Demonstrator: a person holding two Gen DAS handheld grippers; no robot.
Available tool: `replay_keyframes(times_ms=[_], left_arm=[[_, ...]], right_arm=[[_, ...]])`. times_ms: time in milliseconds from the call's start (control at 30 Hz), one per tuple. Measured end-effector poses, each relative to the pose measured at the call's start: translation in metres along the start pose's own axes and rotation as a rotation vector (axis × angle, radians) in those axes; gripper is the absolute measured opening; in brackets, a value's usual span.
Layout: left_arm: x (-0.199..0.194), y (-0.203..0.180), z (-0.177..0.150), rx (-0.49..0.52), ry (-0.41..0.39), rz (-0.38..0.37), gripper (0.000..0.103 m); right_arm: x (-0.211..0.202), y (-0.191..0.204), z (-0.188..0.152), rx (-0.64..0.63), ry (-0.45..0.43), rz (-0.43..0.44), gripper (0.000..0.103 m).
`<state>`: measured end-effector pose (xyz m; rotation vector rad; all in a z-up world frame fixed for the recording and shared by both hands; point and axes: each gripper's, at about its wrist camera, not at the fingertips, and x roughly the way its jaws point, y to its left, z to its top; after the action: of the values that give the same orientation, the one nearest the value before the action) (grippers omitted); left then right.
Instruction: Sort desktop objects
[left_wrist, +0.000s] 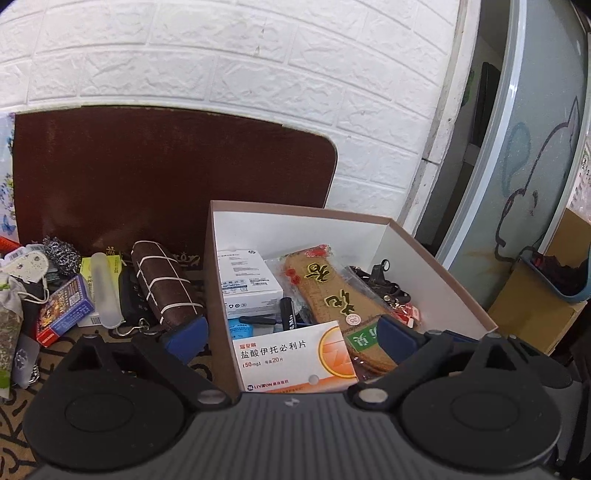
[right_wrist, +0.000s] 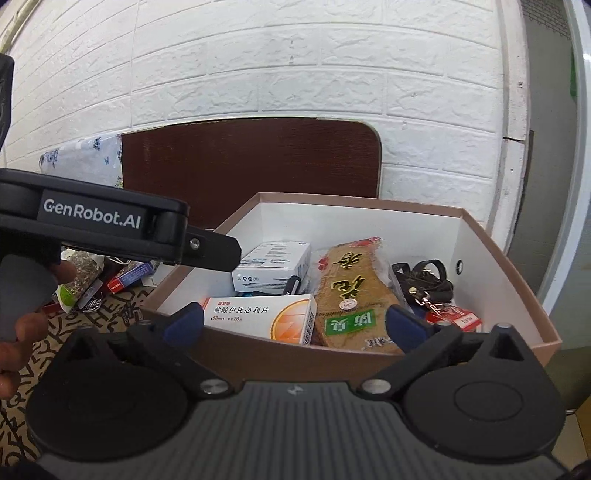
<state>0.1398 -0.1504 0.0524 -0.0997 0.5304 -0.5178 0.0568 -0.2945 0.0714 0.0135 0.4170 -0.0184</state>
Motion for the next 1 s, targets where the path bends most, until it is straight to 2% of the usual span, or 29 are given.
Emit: replay_keyframes(times_ms=[100,233,500,600,1000], left_arm=[[-0.018,-0.01,-0.006,0.008,-0.008,0.044,0.103],[-0.041,-0.021,-0.018,0.0,-0.019,0.056,0.103],[-0.059,-0.045,-0.046,0.0,0.04,0.143,0.103],[-0.06,-0.055,-0.055,0.021,0.053,0.176,0.103],[-0.065,-0.08,-0.068,0.069,0.063,0.198,0.103]], right_arm=[[-0.019,0.002,-0.003,0.032,-0.003,-0.025,0.101],[-0.049,0.008,-0.011,0.041,-0.019,-0.087,0.101],[-0.096,0.015,-0.04,0.046,0.015,-0.216,0.101],[-0.105,0.017,-0.047,0.019,0.04,-0.237,0.101],[-0.119,0.014,-0.064,0.024,0.081,-0.28,0.101]])
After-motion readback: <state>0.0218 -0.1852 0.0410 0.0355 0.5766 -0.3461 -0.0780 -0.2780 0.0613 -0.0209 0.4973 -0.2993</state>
